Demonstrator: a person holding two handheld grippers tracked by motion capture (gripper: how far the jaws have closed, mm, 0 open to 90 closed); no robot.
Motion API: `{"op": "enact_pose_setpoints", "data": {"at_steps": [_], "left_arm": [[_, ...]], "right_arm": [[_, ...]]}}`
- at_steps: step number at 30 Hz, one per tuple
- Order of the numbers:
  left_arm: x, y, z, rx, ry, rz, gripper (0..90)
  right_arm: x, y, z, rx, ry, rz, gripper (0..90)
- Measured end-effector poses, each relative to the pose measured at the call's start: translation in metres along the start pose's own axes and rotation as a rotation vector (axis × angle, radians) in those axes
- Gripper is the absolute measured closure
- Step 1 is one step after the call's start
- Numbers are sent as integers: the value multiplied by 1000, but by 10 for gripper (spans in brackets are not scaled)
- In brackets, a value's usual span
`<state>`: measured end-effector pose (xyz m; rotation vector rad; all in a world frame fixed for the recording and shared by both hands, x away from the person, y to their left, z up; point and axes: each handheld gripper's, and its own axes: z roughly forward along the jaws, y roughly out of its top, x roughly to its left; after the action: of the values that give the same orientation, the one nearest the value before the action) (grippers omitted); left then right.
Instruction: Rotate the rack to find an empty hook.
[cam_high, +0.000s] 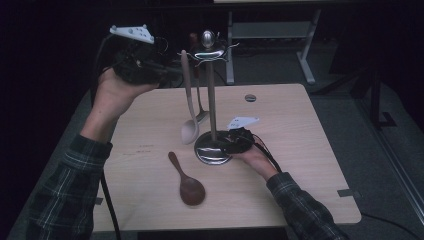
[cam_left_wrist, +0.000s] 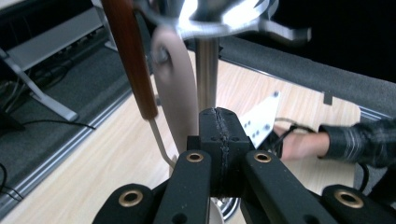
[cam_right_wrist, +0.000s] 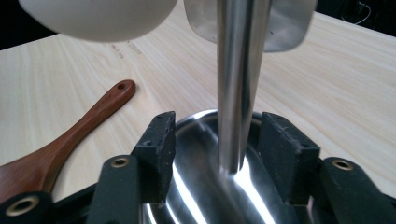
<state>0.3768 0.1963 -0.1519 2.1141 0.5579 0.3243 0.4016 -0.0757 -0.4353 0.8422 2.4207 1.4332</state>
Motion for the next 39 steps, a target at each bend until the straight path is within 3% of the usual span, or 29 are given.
{"op": "enact_pose_setpoints", "data": {"at_steps": [12,14,15,16,17,18,19,20,23,24,25,26,28,29,31,32,33,36,39], "left_arm": [[-14,-55,21,50,-11,-10,898],[-19,-74,26,64,-15,-14,898],[-19,-74,26,64,-15,-14,898],[-21,-87,29,77,-10,-17,898],[-21,-87,29,77,-10,-17,898],[-23,-100,30,77,-6,-33,898],[-23,-100,30,77,-6,-33,898],[-26,-114,30,73,3,-47,898],[-29,-127,31,78,19,-52,898],[-32,-141,33,92,40,-53,898],[-32,-141,33,92,40,-53,898],[-35,-154,35,98,52,-65,898],[-36,-161,37,97,51,-79,898],[-39,-175,40,107,55,-86,898],[-40,-182,44,106,52,-96,898],[-43,-195,49,125,51,-102,898],[-43,-195,49,125,51,-102,898],[-46,-220,62,144,58,-111,898],[-47,-231,69,151,62,-125,897]], "right_arm": [[10,-13,-30,42,14,-10,430],[12,-17,-36,38,18,-6,443],[12,-17,-36,38,18,-6,443],[14,-20,-42,44,26,-12,463],[14,-20,-42,44,26,-12,463],[17,-24,-48,47,27,-15,468],[17,-24,-48,47,27,-15,468],[18,-27,-53,51,29,-10,465],[21,-33,-60,68,23,-5,458],[21,-35,-61,70,16,-10,458],[21,-35,-61,70,16,-10,458],[23,-40,-65,74,19,2,458],[25,-42,-65,74,20,0,456],[28,-46,-67,86,18,9,451],[29,-48,-68,87,19,12,449],[32,-51,-70,91,17,18,446],[32,-51,-70,91,17,18,446],[36,-55,-74,95,23,23,441],[38,-56,-74,96,26,29,441]]}}
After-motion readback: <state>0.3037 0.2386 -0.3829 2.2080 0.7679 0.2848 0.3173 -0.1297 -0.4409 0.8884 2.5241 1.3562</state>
